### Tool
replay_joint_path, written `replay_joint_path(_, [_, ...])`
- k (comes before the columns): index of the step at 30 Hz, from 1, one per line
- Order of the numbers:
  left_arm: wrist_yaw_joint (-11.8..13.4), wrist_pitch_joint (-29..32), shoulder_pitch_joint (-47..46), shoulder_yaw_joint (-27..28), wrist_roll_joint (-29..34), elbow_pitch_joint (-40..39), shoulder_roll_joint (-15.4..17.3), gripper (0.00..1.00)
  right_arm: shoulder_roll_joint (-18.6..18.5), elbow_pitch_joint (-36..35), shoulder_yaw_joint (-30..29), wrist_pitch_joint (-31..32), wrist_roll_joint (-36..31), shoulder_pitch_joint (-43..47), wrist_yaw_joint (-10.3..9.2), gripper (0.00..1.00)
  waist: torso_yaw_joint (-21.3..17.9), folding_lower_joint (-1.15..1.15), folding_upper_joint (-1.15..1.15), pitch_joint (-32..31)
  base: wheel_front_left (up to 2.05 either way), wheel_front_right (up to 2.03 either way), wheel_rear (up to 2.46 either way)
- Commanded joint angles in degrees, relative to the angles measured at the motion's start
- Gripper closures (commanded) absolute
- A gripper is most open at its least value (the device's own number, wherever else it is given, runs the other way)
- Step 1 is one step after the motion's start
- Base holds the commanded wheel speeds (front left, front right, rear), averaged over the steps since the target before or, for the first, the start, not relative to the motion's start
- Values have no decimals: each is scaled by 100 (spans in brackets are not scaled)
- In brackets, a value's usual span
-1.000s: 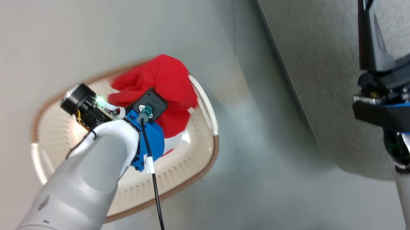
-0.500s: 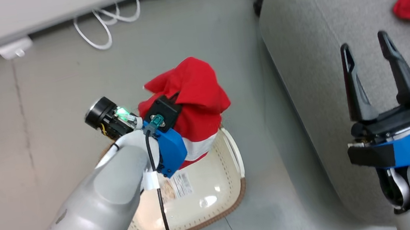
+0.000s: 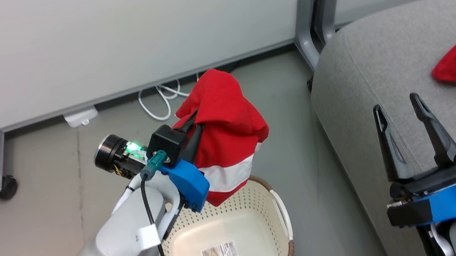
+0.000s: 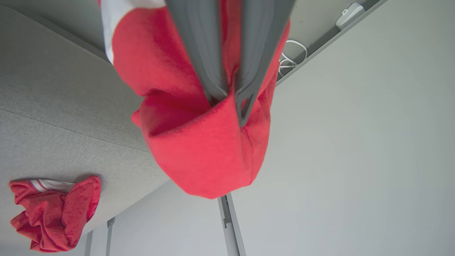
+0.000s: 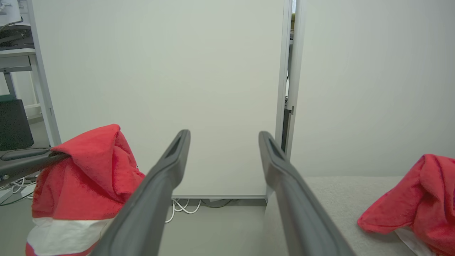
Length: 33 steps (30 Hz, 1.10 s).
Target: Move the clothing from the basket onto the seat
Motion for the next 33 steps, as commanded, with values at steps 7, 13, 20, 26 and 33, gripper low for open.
replay_joint_path(7, [148,-28,555,470,218,-667,1,100,54,43,24,-1,54,338,1,0,187,1,-1,-437,0,0,0])
replay_joint_path(13, [221,-28,953,772,361,-1092,-47,100,87,62,48,-1,86,474,1,0,259,1,-1,-549,0,0,0])
replay_joint_path(20, [164,-28,1180,943,543,-1281,-73,100,104,83,76,-1,91,545,1,0,301,1,-1,-577,0,0,0])
replay_joint_path(26, [121,-29,1174,1040,690,-1347,-107,100,109,158,204,-1,176,536,1,0,316,1,-1,-552,0,0,0])
replay_joint_path(33, [55,-29,984,1066,858,-1402,-194,100,59,440,679,-1,435,367,1,0,390,1,-1,-411,0,0,0])
